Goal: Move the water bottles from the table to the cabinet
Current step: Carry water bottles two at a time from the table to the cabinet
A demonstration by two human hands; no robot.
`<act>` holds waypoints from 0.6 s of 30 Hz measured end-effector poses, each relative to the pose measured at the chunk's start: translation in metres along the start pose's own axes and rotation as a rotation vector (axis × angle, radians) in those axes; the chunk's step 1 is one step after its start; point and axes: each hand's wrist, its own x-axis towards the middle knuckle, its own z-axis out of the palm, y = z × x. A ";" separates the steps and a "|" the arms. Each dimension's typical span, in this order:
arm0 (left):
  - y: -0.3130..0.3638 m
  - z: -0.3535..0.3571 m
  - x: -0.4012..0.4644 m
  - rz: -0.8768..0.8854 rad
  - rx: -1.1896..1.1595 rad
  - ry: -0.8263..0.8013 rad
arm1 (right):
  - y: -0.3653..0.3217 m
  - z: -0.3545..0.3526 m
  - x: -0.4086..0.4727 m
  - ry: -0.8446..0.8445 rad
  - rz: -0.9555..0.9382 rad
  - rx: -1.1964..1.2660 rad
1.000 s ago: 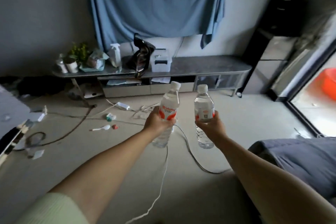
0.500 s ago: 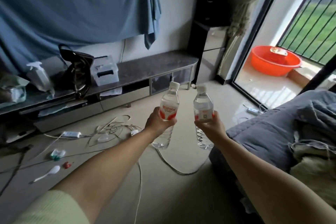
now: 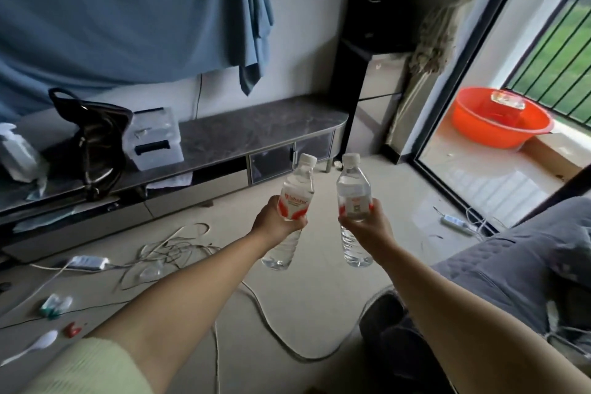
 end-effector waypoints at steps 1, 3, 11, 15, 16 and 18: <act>0.003 0.002 0.012 -0.010 -0.010 0.010 | -0.001 0.000 0.014 -0.003 0.004 0.003; 0.010 0.007 0.039 -0.042 -0.033 0.030 | 0.000 0.000 0.045 0.002 0.028 0.018; 0.029 0.017 0.159 -0.057 -0.076 0.025 | 0.000 0.019 0.163 -0.006 0.073 0.007; 0.040 0.013 0.257 -0.030 -0.091 -0.033 | -0.009 0.035 0.253 0.012 0.080 -0.007; 0.044 0.011 0.283 -0.021 -0.109 -0.044 | -0.013 0.040 0.277 0.019 0.084 -0.013; 0.056 0.003 0.331 -0.028 -0.116 -0.054 | -0.023 0.048 0.321 0.044 0.111 -0.008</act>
